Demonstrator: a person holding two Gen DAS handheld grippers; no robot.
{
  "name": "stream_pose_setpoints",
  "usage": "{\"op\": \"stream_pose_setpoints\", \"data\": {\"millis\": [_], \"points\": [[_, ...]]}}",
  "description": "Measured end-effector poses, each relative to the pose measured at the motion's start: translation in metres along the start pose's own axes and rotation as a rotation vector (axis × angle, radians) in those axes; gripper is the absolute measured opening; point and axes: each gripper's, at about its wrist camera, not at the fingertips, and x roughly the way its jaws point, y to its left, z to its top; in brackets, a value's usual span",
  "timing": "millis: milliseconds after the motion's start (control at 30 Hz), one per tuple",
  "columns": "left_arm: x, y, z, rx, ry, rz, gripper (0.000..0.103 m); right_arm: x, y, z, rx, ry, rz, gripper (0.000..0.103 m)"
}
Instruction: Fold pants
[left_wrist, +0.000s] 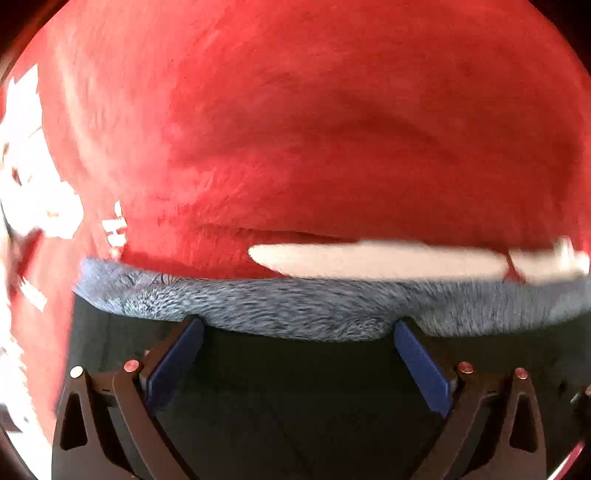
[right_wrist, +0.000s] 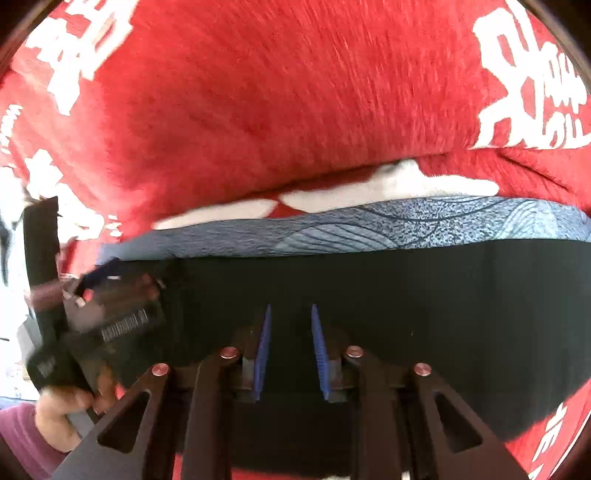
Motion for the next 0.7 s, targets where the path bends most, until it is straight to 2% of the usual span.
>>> {"op": "stream_pose_setpoints", "data": {"millis": [33,67,133,233,300,333,400,567,700], "points": [[0.000,0.002,0.003,0.007,-0.004,0.028,0.103,-0.002,-0.006,0.001,0.019,-0.026,0.028,0.024],[0.000,0.003,0.004,0.019,0.001,0.032,0.103,-0.006,-0.011,0.003,0.035,-0.043,0.020,0.024],[-0.004,0.008,0.003,0.030,0.008,0.023,0.103,-0.017,-0.024,0.005,0.062,-0.069,-0.062,0.024],[-0.013,0.014,0.002,0.042,0.026,0.027,0.103,-0.030,-0.042,0.002,0.112,-0.055,-0.066,0.029],[-0.021,0.017,0.001,0.040,0.041,0.016,0.103,-0.041,-0.048,-0.003,0.102,-0.052,-0.089,0.050],[-0.027,0.017,-0.004,0.034,0.046,-0.005,0.103,-0.048,-0.050,-0.008,0.095,-0.054,-0.097,0.053],[-0.040,0.013,-0.013,0.036,0.056,-0.041,0.103,-0.061,-0.056,-0.020,0.101,-0.057,-0.085,0.055],[-0.068,-0.036,-0.049,0.128,0.084,-0.100,0.103,-0.082,-0.084,-0.052,0.149,-0.032,-0.050,0.055],[-0.078,-0.079,-0.064,0.183,0.106,-0.139,0.103,-0.093,-0.097,-0.071,0.180,-0.035,-0.018,0.055]]}}
